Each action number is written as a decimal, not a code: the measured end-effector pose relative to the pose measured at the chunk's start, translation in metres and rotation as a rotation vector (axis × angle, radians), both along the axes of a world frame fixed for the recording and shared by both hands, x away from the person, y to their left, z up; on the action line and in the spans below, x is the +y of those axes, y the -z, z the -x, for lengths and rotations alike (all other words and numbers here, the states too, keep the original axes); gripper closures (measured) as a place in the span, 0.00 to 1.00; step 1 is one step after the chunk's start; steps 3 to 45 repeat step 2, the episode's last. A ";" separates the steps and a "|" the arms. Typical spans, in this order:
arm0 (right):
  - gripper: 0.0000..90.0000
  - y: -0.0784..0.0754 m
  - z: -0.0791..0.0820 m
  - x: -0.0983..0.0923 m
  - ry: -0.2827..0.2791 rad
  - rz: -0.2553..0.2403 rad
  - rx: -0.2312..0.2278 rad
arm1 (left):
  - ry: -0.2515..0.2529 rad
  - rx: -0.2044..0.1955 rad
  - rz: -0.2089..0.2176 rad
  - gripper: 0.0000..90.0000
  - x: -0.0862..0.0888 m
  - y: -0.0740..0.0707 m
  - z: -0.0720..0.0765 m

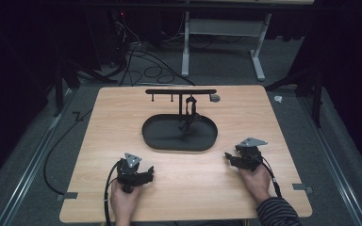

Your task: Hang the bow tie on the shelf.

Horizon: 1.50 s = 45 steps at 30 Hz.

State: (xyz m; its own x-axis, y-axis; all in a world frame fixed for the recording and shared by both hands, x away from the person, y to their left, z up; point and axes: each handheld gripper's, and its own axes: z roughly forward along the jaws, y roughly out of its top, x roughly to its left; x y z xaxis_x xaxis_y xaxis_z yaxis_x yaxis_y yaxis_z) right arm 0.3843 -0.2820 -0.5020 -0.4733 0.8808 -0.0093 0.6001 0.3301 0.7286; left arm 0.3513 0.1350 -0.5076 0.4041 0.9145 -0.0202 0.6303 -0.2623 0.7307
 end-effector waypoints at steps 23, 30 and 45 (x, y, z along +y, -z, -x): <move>0.49 0.000 0.000 0.000 0.000 0.000 0.000 | 0.000 0.000 0.000 0.20 0.000 0.000 0.000; 0.49 0.000 0.000 0.000 0.000 0.000 0.000 | 0.000 0.000 0.000 0.20 0.000 0.000 0.000; 0.49 0.000 0.000 0.000 0.000 0.000 0.000 | 0.000 0.000 0.000 0.20 0.000 0.000 0.000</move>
